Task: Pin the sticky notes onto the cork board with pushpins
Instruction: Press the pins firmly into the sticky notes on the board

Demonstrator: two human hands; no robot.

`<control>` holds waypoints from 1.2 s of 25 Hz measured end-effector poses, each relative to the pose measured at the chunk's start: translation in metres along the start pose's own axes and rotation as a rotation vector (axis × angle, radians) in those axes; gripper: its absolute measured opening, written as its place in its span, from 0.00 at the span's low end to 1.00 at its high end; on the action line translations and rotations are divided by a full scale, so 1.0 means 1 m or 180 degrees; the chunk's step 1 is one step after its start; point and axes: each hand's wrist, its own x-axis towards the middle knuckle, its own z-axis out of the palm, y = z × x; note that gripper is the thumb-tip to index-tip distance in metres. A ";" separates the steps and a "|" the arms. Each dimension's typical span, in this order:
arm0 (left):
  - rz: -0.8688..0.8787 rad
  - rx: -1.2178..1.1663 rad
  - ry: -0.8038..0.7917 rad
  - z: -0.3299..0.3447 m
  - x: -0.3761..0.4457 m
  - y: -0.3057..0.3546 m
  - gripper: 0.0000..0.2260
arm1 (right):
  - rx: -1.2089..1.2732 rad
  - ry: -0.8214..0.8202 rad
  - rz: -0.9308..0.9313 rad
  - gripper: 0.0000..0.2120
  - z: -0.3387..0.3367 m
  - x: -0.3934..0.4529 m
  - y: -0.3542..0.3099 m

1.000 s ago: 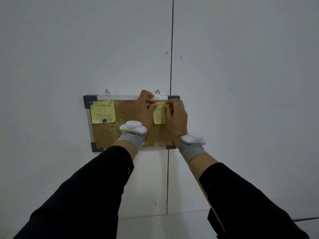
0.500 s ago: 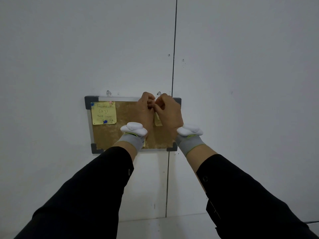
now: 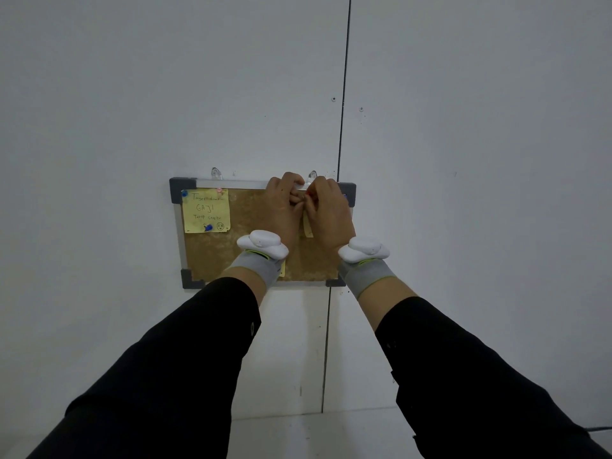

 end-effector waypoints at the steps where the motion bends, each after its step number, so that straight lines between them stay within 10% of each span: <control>1: -0.0002 -0.0034 -0.0015 0.000 0.000 0.000 0.15 | 0.0067 0.0037 0.0027 0.08 0.000 0.000 0.000; 14: -0.0110 0.0028 -0.0041 0.000 0.002 0.003 0.16 | 0.0217 -0.0045 0.0006 0.08 -0.004 -0.001 -0.001; 30: -0.0948 0.0182 -0.0676 -0.042 -0.096 0.023 0.06 | 0.0720 -0.0181 0.1434 0.05 -0.049 -0.144 0.021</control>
